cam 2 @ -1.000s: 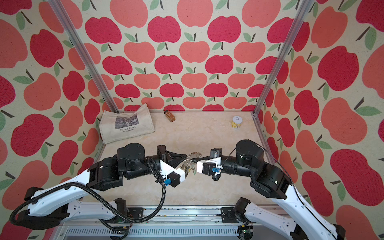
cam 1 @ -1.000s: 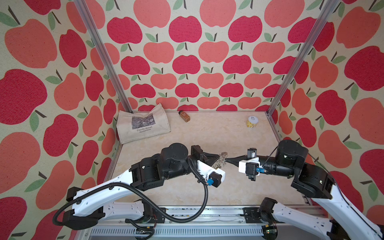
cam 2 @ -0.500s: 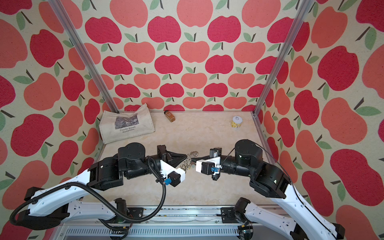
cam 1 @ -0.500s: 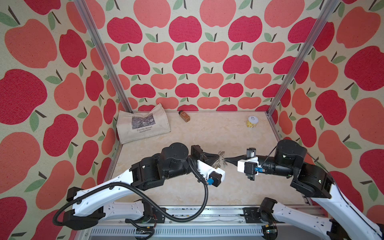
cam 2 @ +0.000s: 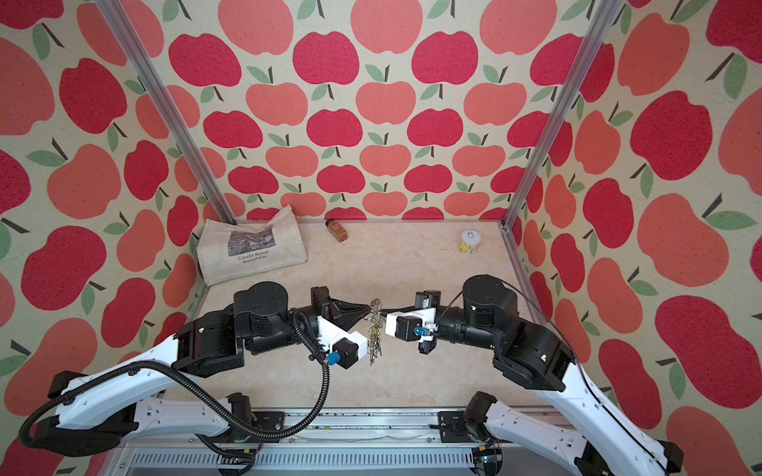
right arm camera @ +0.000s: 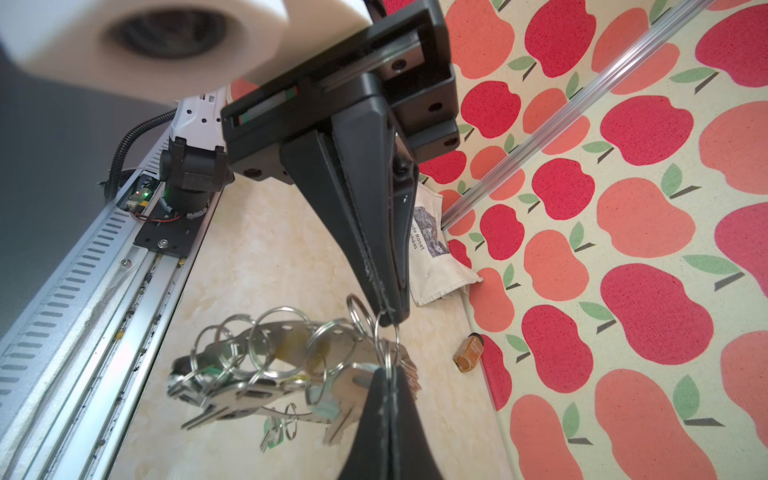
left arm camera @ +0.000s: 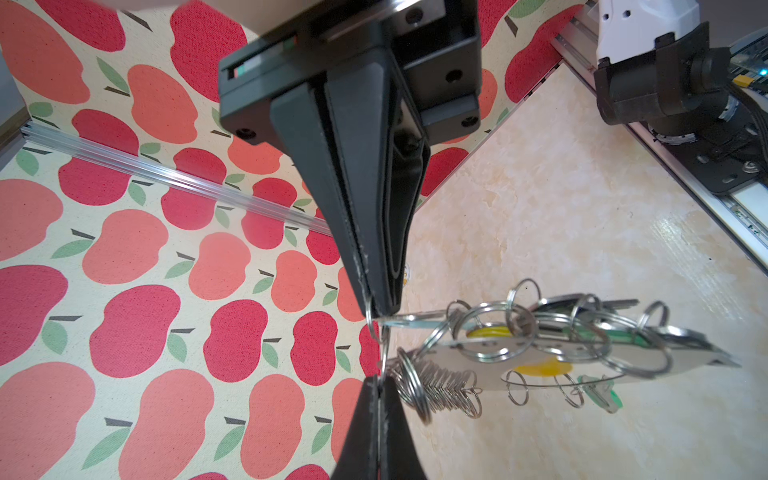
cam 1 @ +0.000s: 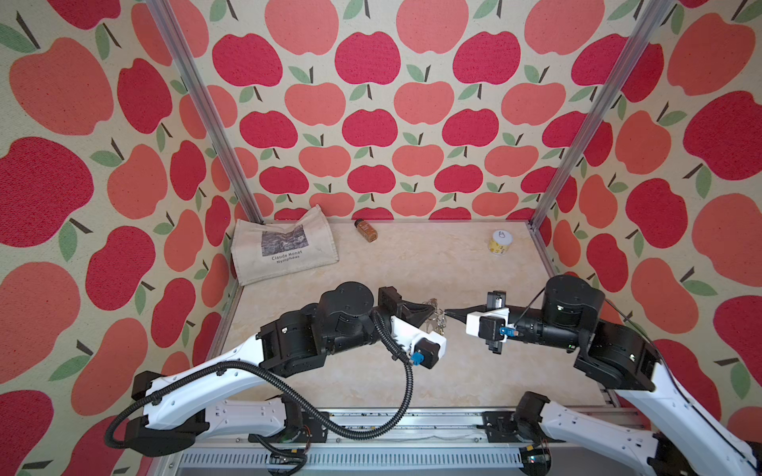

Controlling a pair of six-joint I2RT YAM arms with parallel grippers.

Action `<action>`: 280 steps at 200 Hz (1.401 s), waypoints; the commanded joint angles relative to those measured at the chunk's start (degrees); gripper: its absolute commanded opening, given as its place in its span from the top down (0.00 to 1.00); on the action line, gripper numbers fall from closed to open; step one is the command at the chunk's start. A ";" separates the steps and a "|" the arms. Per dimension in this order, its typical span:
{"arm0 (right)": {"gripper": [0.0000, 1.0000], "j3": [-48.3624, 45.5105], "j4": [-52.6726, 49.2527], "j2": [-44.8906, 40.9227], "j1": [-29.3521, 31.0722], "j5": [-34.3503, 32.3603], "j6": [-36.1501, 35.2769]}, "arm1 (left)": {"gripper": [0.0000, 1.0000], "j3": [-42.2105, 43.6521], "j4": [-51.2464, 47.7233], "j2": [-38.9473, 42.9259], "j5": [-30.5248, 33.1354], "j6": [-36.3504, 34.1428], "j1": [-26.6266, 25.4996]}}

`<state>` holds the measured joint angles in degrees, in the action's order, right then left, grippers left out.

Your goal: Put the keys on the keyring

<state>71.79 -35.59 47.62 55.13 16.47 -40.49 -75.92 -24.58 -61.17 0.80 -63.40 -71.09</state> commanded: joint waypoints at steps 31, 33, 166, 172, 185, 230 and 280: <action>1.00 2.76 -0.91 3.82 0.08 -3.22 2.78 | 1.00 -2.87 3.66 0.40 -5.01 0.32 -0.80; 1.00 2.81 -0.95 3.92 0.07 -3.25 2.85 | 1.00 -2.91 3.73 0.47 -5.02 0.30 -0.80; 1.00 4.58 -0.68 7.11 -8.00 8.71 13.44 | 1.00 7.94 17.72 6.26 -6.09 5.45 1.67; 1.00 4.59 -0.78 7.10 -8.09 8.52 13.61 | 1.00 9.10 18.66 6.85 -6.08 6.46 2.37; 1.00 4.38 -1.31 7.23 -8.27 8.05 13.79 | 1.00 11.32 19.51 8.06 -5.54 8.64 3.57; 1.00 4.73 -1.05 7.18 -8.29 7.26 15.54 | 1.00 15.48 23.04 9.88 0.55 18.96 4.29; 1.00 5.97 -1.32 6.89 -8.24 7.46 17.26 | 0.72 12.10 17.14 8.26 0.39 29.23 3.77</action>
<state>75.77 -38.65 55.51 47.22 22.63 -25.41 -61.65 -5.76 -52.75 0.21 -41.50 -67.05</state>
